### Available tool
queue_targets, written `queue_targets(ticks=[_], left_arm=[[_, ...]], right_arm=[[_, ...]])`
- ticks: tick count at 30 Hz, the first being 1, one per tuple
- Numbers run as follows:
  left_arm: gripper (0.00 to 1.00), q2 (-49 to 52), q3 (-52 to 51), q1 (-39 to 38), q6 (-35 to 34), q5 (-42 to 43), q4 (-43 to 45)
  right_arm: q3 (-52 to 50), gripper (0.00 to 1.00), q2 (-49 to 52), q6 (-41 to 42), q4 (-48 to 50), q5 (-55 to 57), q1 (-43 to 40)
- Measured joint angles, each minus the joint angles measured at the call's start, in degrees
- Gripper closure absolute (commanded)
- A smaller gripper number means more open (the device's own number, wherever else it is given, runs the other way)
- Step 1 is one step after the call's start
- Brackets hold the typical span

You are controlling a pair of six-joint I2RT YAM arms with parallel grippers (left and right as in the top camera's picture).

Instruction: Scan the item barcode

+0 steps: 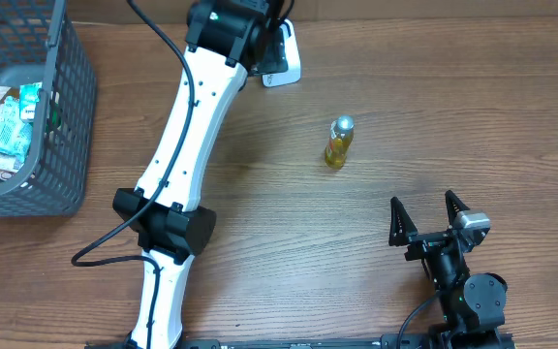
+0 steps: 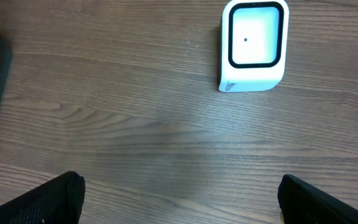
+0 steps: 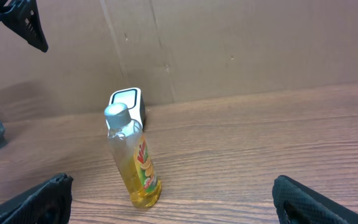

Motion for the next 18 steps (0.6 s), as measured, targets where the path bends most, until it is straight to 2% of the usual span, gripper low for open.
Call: queue_targets(ticks=[18], left_arm=[[0.01, 0.0, 0.0, 0.4, 0.0, 0.9, -0.1]], right_arm=[[0.0, 0.0, 0.0, 0.0, 0.0, 0.0, 0.0]])
